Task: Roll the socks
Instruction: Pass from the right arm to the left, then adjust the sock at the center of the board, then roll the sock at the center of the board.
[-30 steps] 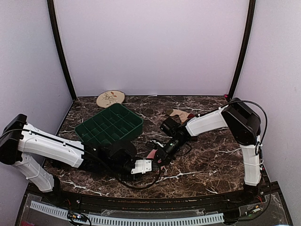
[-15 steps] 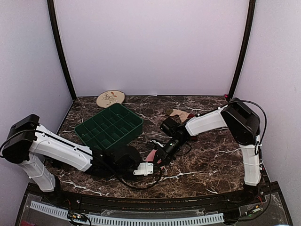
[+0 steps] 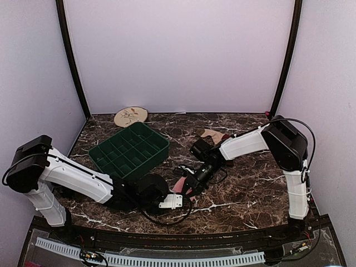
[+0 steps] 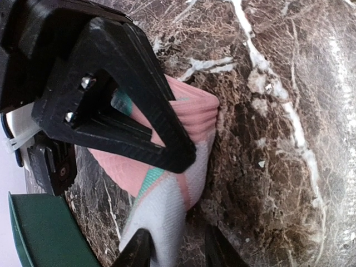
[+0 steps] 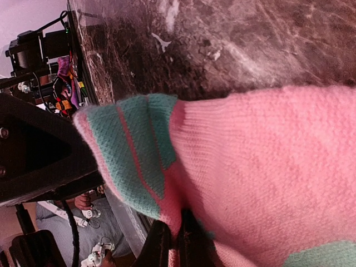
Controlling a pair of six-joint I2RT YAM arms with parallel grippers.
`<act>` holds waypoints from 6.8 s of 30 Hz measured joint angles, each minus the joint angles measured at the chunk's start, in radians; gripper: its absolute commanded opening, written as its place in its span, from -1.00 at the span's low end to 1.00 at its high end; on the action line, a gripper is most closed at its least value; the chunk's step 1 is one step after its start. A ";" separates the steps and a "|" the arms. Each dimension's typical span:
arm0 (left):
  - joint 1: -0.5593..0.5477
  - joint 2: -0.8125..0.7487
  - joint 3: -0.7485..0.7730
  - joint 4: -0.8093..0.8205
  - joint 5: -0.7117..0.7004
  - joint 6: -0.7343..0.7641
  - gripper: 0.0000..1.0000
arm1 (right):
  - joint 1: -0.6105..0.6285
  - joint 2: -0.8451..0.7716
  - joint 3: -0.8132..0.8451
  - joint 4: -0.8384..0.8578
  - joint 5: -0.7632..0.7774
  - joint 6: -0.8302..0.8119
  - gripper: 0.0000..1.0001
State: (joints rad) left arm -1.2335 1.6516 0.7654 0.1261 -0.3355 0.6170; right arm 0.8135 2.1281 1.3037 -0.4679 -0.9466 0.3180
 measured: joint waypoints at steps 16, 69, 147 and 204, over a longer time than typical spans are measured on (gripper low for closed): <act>0.000 0.075 0.033 0.048 -0.029 0.009 -0.23 | -0.006 0.012 0.015 -0.050 -0.013 -0.038 -1.00; 0.096 0.196 0.285 -0.236 0.364 -0.071 -0.78 | -0.044 -0.086 -0.056 -0.077 0.053 -0.058 -0.20; 0.111 0.222 0.365 -0.363 0.463 -0.128 -0.49 | -0.034 -0.092 0.099 -0.220 0.585 -0.079 -0.70; 0.057 0.164 0.300 -0.314 0.240 -0.082 -0.45 | 0.005 -0.009 0.237 -0.298 0.611 -0.100 -0.69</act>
State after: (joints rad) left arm -1.1763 1.8153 1.0657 -0.1883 -0.0959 0.5350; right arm 0.8181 2.1189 1.5406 -0.7658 -0.3355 0.2180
